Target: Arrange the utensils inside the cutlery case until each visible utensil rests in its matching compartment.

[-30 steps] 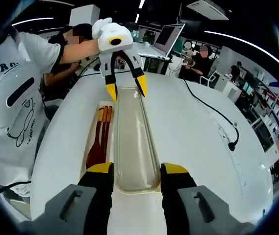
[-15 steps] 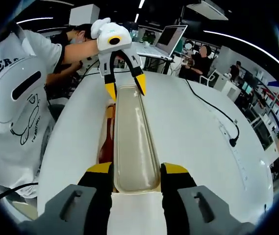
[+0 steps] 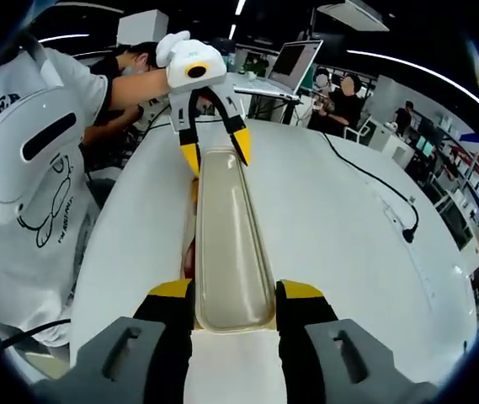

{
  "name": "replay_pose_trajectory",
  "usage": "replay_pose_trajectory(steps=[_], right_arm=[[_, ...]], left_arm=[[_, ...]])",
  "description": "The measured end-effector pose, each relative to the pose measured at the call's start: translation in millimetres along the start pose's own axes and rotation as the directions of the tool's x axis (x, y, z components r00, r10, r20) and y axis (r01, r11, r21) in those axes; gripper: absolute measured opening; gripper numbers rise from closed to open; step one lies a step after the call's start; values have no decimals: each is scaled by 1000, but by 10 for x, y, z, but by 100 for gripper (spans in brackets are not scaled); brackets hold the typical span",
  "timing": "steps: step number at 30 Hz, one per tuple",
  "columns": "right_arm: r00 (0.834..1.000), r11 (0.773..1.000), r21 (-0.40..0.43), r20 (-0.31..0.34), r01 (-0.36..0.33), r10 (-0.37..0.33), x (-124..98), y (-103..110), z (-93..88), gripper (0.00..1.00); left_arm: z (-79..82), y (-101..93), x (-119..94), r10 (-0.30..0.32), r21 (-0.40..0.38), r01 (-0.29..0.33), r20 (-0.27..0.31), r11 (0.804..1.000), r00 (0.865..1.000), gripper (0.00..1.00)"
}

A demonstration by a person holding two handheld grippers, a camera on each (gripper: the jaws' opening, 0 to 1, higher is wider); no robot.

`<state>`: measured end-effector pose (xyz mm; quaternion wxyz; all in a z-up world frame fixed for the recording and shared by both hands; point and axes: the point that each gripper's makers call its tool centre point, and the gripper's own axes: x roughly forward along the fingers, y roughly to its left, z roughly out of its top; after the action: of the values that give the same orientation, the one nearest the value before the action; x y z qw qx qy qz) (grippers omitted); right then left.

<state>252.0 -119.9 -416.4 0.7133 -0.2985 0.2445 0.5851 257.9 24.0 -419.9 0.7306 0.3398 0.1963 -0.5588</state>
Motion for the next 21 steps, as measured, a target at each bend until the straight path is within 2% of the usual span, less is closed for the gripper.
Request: replay_pose_trajectory(steps=[10, 11, 12, 13, 14, 15, 16, 17, 18, 21], right_arm=[[1000, 999, 34, 2, -7, 7, 61, 52, -108, 39], [1000, 999, 39, 1, -7, 7, 69, 53, -123, 37], [1000, 999, 43, -1, 5, -5, 71, 34, -143, 32], [1000, 999, 39, 2, 1, -1, 55, 29, -148, 10], [998, 999, 43, 60, 33, -36, 68, -41, -63, 9], [998, 996, 90, 47, 28, -32, 28, -38, -110, 16], [998, 987, 153, 52, -42, 34, 33, 72, -128, 19], [996, 982, 179, 66, -62, 51, 36, 101, -125, 16], [996, 985, 165, 78, -53, 41, 37, 87, -131, 16], [996, 985, 166, 87, -46, 32, 14, 71, -137, 17]], left_arm=[[-69, -96, 102, -20, -14, 20, 0, 1000, 1000, 39], [-75, -104, 113, -23, -15, 23, 0, 1000, 1000, 39], [-71, -117, 118, -31, -31, 31, 7, 999, 999, 27], [-36, -135, 90, -53, -6, 53, 25, 999, 998, 7], [19, 45, 102, 48, -20, -47, 89, 999, 995, 6], [-103, 39, 83, -3, -2, 3, 32, 1000, 999, 6], [-118, 24, 89, -35, -17, 36, 46, 999, 998, 7], [-77, -59, 132, -67, -36, 69, 66, 997, 996, 7], [-102, -132, 166, -95, -59, 98, 52, 993, 994, 9], [-103, -102, 181, -71, -36, 73, 43, 997, 997, 10]])
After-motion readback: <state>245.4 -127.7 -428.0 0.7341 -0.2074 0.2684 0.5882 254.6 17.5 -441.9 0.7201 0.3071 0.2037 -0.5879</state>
